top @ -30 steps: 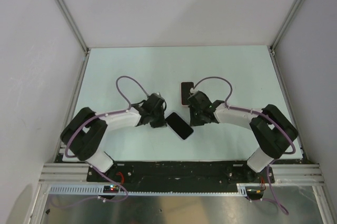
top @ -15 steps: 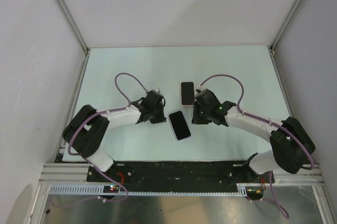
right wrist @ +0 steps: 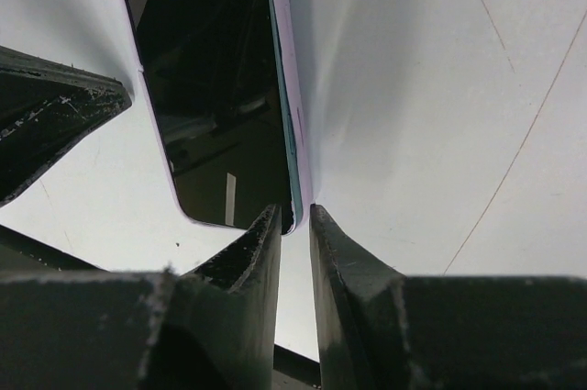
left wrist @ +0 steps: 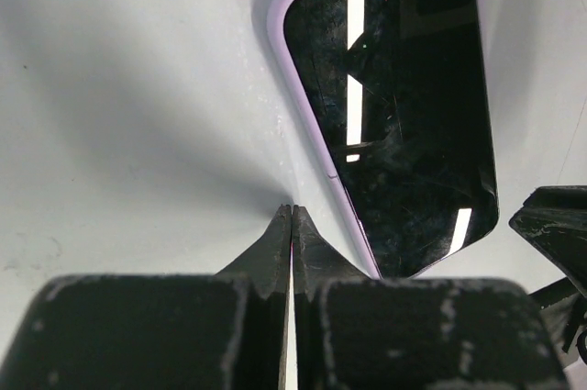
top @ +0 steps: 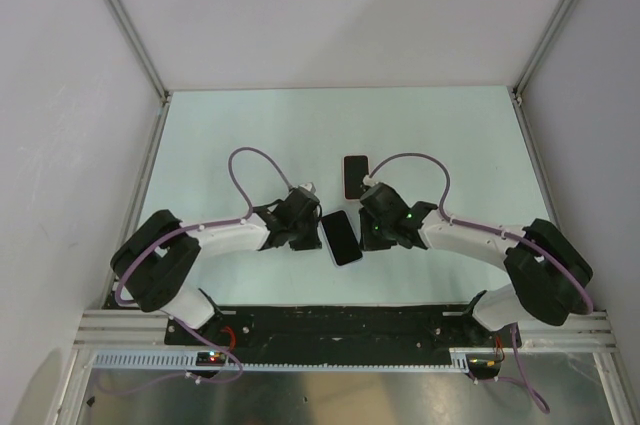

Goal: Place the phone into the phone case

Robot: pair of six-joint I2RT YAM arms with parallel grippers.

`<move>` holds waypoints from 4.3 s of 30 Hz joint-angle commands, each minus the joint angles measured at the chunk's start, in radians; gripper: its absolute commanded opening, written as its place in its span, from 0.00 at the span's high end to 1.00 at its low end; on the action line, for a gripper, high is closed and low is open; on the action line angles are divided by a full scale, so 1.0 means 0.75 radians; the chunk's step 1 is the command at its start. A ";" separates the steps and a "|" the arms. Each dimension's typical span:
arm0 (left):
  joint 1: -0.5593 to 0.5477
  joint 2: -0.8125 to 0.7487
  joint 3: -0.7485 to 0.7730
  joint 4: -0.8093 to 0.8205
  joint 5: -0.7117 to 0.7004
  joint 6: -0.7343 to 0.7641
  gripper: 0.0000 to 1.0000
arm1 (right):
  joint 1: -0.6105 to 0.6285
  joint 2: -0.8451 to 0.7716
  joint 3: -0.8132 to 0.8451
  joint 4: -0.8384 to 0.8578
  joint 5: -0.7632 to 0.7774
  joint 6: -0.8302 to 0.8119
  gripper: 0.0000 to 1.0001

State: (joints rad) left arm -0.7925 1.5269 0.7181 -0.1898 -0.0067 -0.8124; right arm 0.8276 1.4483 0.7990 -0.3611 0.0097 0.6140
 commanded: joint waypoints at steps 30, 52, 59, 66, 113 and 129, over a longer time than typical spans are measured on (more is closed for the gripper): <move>-0.042 0.070 0.090 0.009 -0.001 -0.004 1.00 | 0.090 0.216 -0.004 0.035 0.030 0.042 1.00; 0.033 0.000 0.087 0.005 -0.007 0.046 1.00 | 0.136 0.265 0.225 -0.138 0.297 0.004 0.73; 0.045 -0.005 0.088 0.005 -0.001 0.058 1.00 | -0.037 0.254 0.303 -0.047 0.133 -0.088 0.70; 0.046 0.035 0.108 0.005 -0.001 0.057 1.00 | -0.154 0.308 0.313 0.089 -0.105 -0.096 0.71; 0.140 0.175 0.260 -0.018 0.030 0.122 1.00 | 0.182 0.464 0.080 0.055 0.112 0.097 0.89; 0.165 0.162 0.304 -0.056 0.023 0.147 1.00 | -0.152 0.224 0.167 0.176 0.050 0.072 0.64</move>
State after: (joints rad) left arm -0.6678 1.6882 0.9207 -0.2680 0.0216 -0.7151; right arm 0.8013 1.6287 0.8753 -0.2218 0.1001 0.6926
